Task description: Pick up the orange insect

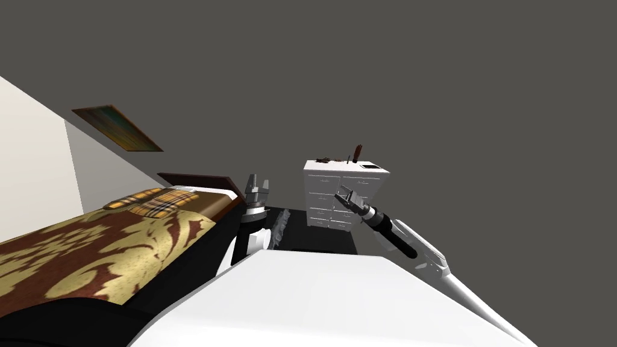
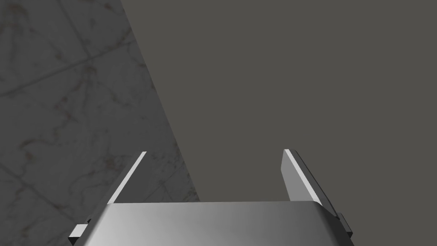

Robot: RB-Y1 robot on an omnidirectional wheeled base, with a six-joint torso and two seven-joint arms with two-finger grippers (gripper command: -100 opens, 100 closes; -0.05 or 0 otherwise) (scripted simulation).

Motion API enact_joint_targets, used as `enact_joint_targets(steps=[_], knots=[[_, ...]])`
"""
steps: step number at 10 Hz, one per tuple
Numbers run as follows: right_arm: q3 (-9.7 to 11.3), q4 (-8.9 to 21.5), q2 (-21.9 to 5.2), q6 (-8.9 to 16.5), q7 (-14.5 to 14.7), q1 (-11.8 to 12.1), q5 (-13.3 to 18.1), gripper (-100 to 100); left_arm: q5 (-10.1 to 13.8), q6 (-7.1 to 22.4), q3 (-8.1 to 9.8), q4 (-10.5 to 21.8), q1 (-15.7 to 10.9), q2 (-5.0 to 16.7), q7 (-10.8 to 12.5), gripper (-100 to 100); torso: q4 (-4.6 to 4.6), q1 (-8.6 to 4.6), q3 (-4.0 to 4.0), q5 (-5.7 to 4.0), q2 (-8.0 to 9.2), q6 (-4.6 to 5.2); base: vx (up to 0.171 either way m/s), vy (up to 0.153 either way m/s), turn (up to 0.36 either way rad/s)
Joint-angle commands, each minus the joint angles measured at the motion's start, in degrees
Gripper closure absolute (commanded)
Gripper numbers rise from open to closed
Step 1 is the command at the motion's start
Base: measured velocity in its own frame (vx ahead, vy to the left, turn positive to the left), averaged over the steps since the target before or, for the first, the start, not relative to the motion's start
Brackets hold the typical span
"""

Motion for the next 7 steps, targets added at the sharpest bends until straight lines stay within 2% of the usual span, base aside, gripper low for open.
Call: enact_joint_targets(steps=[1, 2, 4, 5, 6, 7], knots=[[0.2, 2.1, -2.9, -1.5, 0.7, -0.7, 1.0, -100, 0.0, 0.0, 0.00, 0.0, 0.0, 0.0, 0.0, 0, 0.00, 0.00, 0.00, 0.00, 0.00, 0.00, -0.100, 0.024, 0.030], [0.8, 4.2, -4.7, -3.5, 1.7, -2.3, 3.0, -100, 0.0, 0.0, 0.00, 0.0, 0.0, 0.0, 0.0, 0, 0.01, 0.01, 0.02, 0.00, 0.03, 0.02, -0.119, 0.040, 0.053], [0.8, 5.2, -7.3, -3.5, 1.7, -2.3, 3.0, -100, 0.0, 0.0, 0.00, 0.0, 0.0, 0.0, 0.0, 0, 0.01, 0.06, 0.02, 0.01, 0.02, 0.02, -0.064, 0.029, 0.020], [1.3, 8.1, -9.5, -5.5, 2.6, -4.0, 5.2, -100, 0.0, 0.0, 0.00, 0.0, 0.0, 0.0, 0.0, 0, -0.02, 0.00, -0.06, 0.00, -0.13, 0.02, -0.052, 0.016, 0.078], [1.3, 8.4, -11.1, -5.5, 2.6, -4.0, 5.2, -100, 0.0, 0.0, 0.00, 0.0, 0.0, 0.0, 0.0, 0, -0.03, -0.02, -0.08, -0.01, -0.14, 0.00, -0.066, 0.028, 0.055], [1.9, 10.6, -12.8, -7.6, 3.4, -5.7, 7.4, -100, 0.0, 0.0, 0.00, 0.0, 0.0, 0.0, 0.0, 0, -0.02, 0.01, -0.06, 0.00, -0.11, 0.02, -0.117, 0.043, 0.089]])
